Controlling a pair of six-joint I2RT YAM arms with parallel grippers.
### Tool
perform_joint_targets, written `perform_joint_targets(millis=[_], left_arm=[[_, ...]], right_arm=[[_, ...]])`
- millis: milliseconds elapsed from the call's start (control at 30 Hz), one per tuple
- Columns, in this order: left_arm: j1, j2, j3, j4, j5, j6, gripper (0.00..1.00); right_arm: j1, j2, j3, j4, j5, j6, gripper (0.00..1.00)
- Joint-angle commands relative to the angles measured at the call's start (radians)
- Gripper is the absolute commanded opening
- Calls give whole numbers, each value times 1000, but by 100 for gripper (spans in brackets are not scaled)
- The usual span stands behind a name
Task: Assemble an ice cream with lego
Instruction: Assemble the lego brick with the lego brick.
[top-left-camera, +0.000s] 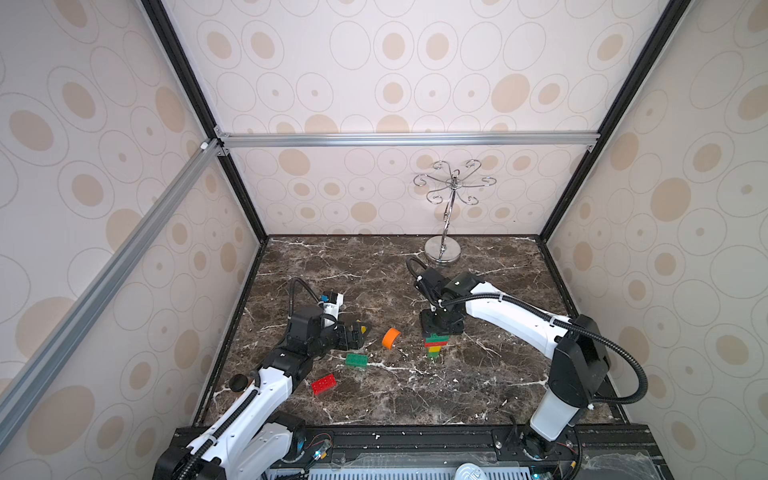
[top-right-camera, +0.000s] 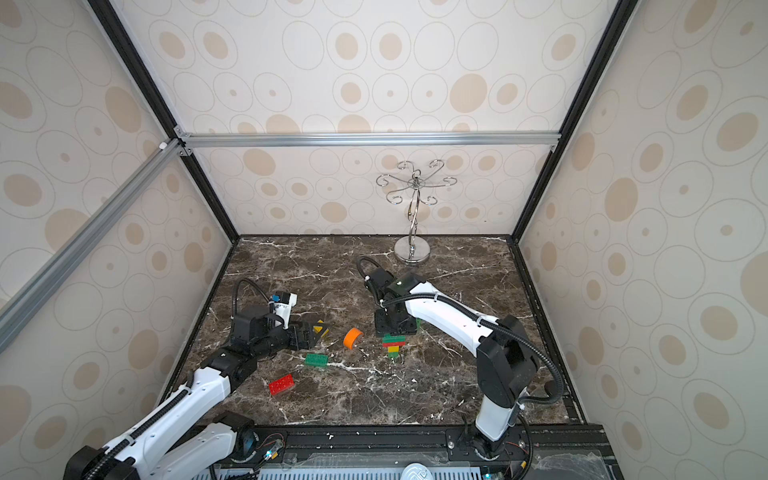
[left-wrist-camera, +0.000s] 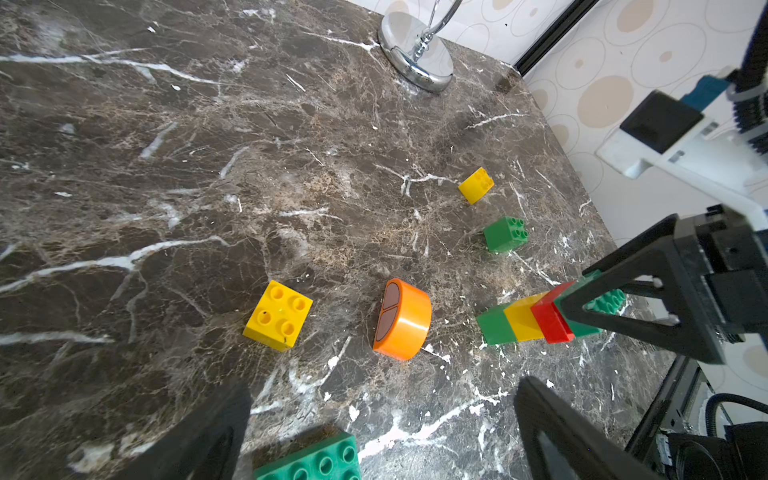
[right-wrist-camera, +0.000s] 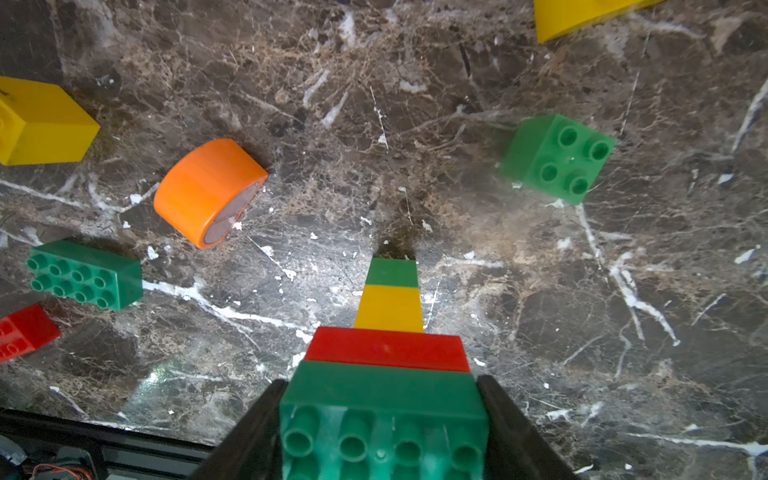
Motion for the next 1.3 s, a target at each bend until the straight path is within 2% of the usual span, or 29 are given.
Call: perform_joint_targets(millis=[0, 333, 767, 1033, 1267], left_arm=[[5, -21, 4, -5, 0, -1, 100], [5, -27, 3, -7, -4, 0, 100], [5, -23, 6, -7, -7, 0, 100], [5, -26, 6, -7, -4, 1, 100], [5, -29, 6, -7, -4, 2, 100]], right_arm=[[10, 32, -47, -16, -33, -37, 47], [10, 57, -65, 4, -82, -21, 48], [8, 41, -72, -46, -25, 56, 47], [8, 64, -73, -37, -21, -33, 48], [-3, 112, -69, -70, -18, -48, 47]])
